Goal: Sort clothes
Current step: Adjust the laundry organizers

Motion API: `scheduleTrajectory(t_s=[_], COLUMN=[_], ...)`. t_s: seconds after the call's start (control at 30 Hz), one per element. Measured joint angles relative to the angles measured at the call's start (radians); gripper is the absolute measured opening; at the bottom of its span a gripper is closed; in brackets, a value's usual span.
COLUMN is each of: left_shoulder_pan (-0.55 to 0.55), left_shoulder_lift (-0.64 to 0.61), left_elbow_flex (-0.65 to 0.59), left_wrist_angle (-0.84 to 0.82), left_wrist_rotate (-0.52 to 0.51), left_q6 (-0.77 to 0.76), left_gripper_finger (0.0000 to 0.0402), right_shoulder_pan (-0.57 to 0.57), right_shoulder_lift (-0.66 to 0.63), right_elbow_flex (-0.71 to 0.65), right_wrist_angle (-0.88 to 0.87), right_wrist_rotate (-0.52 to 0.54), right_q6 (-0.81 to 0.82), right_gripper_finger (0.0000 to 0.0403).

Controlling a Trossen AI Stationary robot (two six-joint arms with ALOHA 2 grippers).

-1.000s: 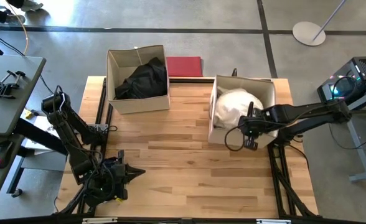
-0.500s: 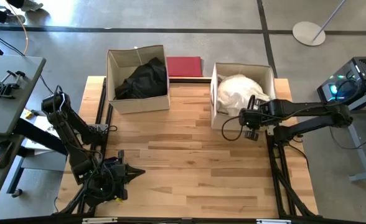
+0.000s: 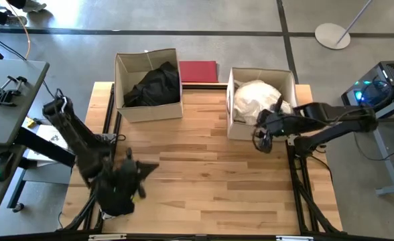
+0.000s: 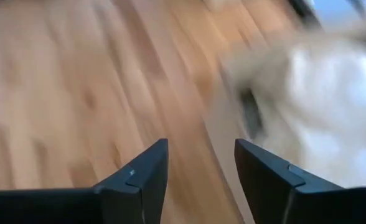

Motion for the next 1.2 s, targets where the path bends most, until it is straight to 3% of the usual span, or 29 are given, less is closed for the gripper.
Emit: scheduleTrajectory(t_s=[0.1,0.3,0.43,0.6,0.73,0.9,1.07,1.2], left_shoulder_pan=[0.135,0.523,0.764,1.042,1.186,1.271,1.312,1.303], left_shoulder_lift=[-0.103,-0.293,-0.330,-0.304,-0.272,-0.231,-0.186,-0.170], left_elbow_flex=[0.025,0.037,0.037,0.037,0.036,0.036,0.036,0.036], left_wrist_angle=[-0.062,-0.175,-0.267,-0.357,-0.410,-0.431,-0.480,-0.520], left_wrist_rotate=[0.107,0.493,0.669,0.838,0.859,0.868,0.987,1.010], left_q6=[0.086,0.345,0.520,0.598,0.720,0.921,0.983,0.979], left_gripper_finger=[0.0003,0.0053,0.0114,0.0177,0.0189,0.0176,0.0141,0.0081], right_shoulder_pan=[0.092,0.281,0.375,0.434,0.449,0.449,0.449,0.449], right_shoulder_lift=[0.002,0.081,0.212,0.427,0.583,0.711,0.762,0.763], right_elbow_flex=[-0.050,-0.242,-0.355,-0.402,-0.369,-0.301,-0.252,-0.243], right_wrist_angle=[0.240,0.820,1.193,1.554,1.690,1.732,1.735,1.737], right_wrist_rotate=[0.029,0.028,0.026,0.076,0.104,0.104,0.104,0.105], right_q6=[-0.065,-0.203,-0.244,-0.261,-0.259,-0.226,-0.217,-0.214], right_gripper_finger=[0.0173,0.0174,0.0174,0.0174,0.0174,0.0174,0.0174,0.0174])
